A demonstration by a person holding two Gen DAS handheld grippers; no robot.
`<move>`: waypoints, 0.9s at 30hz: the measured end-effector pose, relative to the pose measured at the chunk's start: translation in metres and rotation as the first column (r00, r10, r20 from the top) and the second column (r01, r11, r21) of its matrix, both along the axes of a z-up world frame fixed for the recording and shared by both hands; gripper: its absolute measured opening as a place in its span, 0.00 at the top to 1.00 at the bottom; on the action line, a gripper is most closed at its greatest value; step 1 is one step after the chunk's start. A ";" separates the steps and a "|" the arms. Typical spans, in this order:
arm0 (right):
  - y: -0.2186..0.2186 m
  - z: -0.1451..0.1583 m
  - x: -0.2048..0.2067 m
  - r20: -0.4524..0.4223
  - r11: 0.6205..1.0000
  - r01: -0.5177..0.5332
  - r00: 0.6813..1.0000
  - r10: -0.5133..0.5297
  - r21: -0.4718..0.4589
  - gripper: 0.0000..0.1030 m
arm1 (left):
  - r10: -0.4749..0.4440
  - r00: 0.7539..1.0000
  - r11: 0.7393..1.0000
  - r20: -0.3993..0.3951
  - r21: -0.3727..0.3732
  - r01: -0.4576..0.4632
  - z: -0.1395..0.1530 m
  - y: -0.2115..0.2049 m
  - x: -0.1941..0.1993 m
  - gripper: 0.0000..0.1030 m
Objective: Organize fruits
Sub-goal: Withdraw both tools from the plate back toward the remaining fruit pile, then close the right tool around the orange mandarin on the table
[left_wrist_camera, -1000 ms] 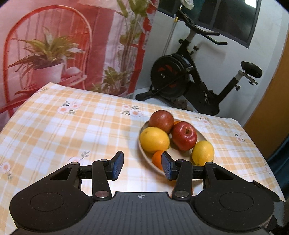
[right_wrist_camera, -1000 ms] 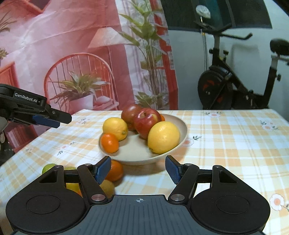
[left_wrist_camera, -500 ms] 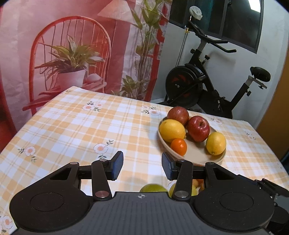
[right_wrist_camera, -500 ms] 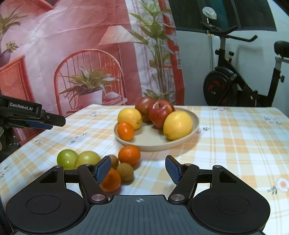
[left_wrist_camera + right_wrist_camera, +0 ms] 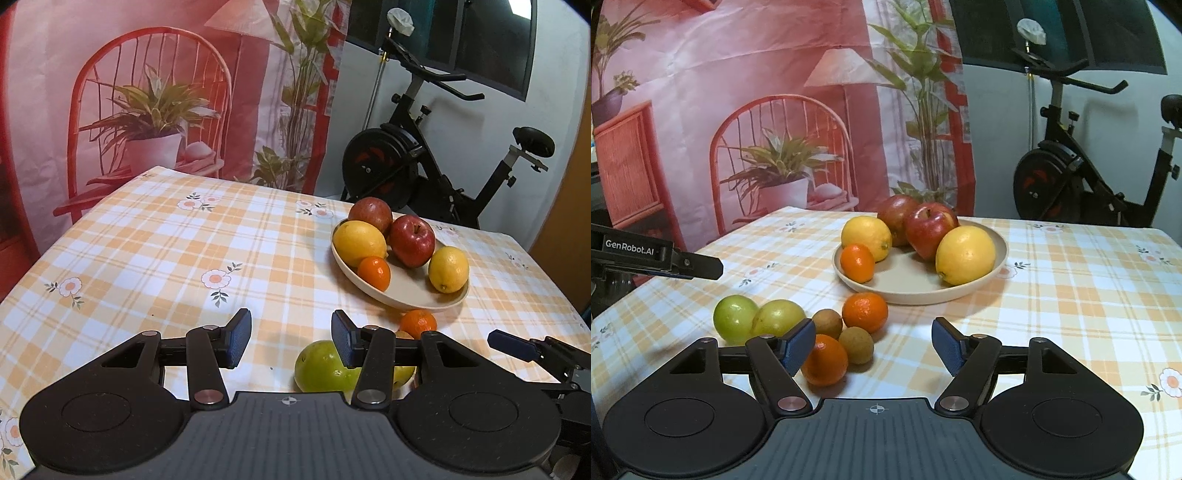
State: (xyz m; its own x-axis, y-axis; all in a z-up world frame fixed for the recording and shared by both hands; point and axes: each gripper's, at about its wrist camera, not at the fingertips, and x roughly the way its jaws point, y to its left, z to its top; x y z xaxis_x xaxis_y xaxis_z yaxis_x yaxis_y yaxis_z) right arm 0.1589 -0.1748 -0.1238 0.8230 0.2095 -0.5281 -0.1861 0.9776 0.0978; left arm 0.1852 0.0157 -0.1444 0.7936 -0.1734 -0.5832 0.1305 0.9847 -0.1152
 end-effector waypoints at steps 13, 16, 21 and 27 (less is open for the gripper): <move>0.007 0.012 0.002 -0.006 1.000 -0.015 1.000 0.015 -0.014 0.43 | -0.006 1.000 1.000 -0.007 -0.002 0.006 -0.004 -0.001 0.000 0.45; 0.015 0.009 0.003 -0.014 0.999 -0.043 0.999 0.043 -0.005 0.45 | -0.002 1.000 1.000 -0.005 -0.004 0.002 -0.004 0.001 0.000 0.45; 0.024 0.002 0.003 -0.039 0.996 -0.074 0.997 0.073 -0.040 0.55 | 0.013 1.000 1.000 -0.012 -0.016 -0.014 -0.006 0.004 0.003 0.45; 0.026 -0.001 0.003 -0.062 0.995 -0.092 0.994 0.089 -0.035 0.62 | 0.006 1.000 1.000 -0.026 -0.017 -0.007 -0.008 0.003 0.004 0.45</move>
State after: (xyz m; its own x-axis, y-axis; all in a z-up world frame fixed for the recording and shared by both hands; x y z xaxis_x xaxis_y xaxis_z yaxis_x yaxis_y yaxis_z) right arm 0.1622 -0.1487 -0.1245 0.7680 0.2606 -0.5851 -0.2689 0.9603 0.0747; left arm 0.1891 0.0191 -0.1523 0.7796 -0.1784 -0.6004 0.1211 0.9834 -0.1349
